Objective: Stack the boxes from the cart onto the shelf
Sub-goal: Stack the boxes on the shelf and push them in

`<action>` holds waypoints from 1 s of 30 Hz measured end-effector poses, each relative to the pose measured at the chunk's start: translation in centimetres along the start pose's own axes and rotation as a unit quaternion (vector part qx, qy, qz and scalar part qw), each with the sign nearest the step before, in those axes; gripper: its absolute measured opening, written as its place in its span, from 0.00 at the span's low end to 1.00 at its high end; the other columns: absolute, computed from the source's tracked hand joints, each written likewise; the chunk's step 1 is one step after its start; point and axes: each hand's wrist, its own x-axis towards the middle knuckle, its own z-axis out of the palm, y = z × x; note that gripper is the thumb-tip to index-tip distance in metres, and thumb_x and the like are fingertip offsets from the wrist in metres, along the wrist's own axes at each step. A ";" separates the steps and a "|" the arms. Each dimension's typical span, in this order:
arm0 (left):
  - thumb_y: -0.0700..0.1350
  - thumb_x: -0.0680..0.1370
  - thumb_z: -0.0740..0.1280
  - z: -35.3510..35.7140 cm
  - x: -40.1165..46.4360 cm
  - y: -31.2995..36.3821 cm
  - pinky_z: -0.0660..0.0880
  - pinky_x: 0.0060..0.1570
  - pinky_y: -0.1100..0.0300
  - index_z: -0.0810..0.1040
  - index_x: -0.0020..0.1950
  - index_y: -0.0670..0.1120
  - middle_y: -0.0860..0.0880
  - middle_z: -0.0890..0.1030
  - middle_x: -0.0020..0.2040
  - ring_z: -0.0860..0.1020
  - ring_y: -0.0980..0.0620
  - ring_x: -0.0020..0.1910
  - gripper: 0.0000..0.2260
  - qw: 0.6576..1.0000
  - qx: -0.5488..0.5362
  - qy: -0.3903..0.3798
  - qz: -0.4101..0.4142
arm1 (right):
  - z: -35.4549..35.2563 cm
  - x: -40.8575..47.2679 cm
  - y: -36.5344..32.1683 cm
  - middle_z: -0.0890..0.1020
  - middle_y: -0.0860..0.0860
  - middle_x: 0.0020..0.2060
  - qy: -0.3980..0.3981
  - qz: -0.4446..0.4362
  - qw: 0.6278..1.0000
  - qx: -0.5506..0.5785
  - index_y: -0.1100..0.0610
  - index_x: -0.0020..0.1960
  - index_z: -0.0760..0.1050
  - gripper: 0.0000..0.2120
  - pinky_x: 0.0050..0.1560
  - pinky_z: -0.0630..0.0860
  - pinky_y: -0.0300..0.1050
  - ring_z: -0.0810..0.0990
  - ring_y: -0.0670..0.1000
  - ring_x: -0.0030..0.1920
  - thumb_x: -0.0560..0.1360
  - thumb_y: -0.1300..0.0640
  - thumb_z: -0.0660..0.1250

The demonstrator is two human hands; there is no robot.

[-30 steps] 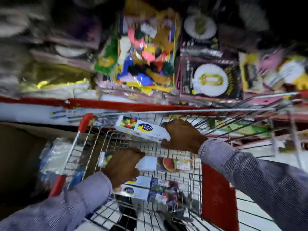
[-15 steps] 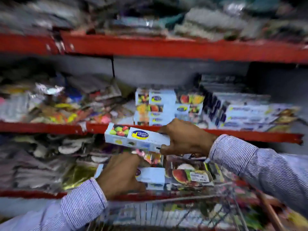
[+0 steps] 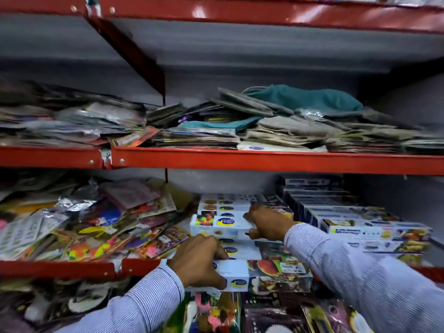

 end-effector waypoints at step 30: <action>0.55 0.67 0.74 6.1 10.1 -1.4 0.75 0.57 0.51 0.79 0.66 0.52 0.51 0.81 0.62 0.75 0.47 0.62 0.28 0.997 0.030 0.067 -0.029 | 4.4 -2.4 3.4 0.81 0.59 0.53 0.002 0.006 0.993 0.119 0.58 0.56 0.74 0.18 0.52 0.76 0.50 0.79 0.60 0.53 0.81 0.44 0.58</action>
